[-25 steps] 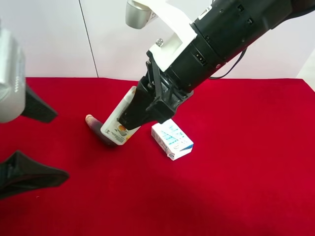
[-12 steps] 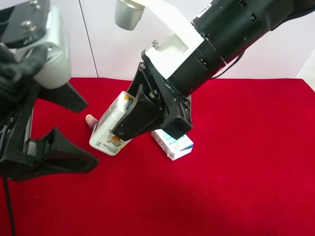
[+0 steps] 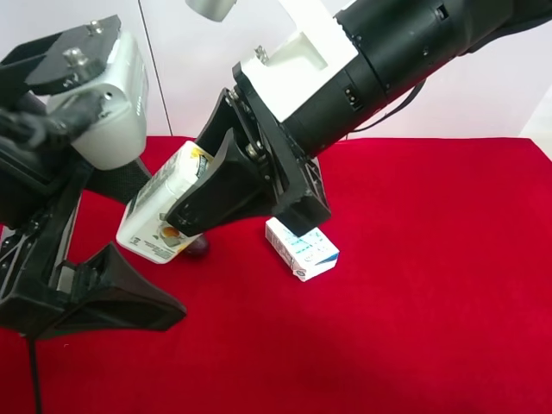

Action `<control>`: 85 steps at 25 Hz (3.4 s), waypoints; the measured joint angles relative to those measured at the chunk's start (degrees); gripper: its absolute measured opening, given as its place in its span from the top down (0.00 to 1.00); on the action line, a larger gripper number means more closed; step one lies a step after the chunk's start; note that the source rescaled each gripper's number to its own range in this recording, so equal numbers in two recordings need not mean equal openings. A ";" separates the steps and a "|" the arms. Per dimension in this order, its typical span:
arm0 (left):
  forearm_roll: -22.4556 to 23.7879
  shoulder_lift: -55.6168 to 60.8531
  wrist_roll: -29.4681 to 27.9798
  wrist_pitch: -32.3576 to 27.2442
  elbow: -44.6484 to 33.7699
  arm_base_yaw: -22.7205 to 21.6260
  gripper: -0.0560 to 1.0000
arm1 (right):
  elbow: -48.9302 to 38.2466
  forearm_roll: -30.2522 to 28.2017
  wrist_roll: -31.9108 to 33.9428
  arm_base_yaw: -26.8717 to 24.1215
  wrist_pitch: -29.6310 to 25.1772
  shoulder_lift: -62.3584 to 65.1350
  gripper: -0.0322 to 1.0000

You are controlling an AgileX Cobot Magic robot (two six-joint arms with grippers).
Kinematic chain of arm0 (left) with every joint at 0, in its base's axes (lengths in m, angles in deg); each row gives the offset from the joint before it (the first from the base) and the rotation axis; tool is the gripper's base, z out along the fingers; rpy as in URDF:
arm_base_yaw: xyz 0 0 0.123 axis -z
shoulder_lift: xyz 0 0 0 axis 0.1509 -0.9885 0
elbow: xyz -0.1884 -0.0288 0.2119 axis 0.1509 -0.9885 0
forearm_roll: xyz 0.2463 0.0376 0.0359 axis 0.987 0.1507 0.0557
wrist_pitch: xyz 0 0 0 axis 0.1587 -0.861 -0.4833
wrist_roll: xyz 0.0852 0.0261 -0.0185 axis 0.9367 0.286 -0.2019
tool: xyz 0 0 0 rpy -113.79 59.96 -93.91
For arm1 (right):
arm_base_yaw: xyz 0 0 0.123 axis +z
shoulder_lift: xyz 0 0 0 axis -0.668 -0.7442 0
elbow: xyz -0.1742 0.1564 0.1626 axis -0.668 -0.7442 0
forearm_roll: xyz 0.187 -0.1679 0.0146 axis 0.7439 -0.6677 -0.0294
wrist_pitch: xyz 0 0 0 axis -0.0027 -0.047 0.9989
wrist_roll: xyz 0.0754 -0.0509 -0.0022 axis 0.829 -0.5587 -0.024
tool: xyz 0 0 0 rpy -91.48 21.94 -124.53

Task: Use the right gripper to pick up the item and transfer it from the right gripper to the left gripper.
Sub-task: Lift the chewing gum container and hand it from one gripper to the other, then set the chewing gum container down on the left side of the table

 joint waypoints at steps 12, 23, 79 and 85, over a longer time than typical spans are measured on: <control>-0.46 -0.33 0.60 3.30 0.00 0.00 0.94 | 0.00 0.65 -1.12 0.23 -1.54 0.00 0.97; -0.62 -0.50 0.60 4.15 0.00 0.00 0.94 | 0.00 0.91 -1.91 0.23 -1.36 0.00 0.73; -0.68 -0.50 0.60 4.50 0.00 0.00 0.94 | -39.45 -55.14 79.20 0.23 -7.24 80.10 0.00; -0.68 -0.50 0.60 4.57 0.00 0.00 0.94 | -39.77 -55.56 79.76 0.23 -6.05 80.10 0.00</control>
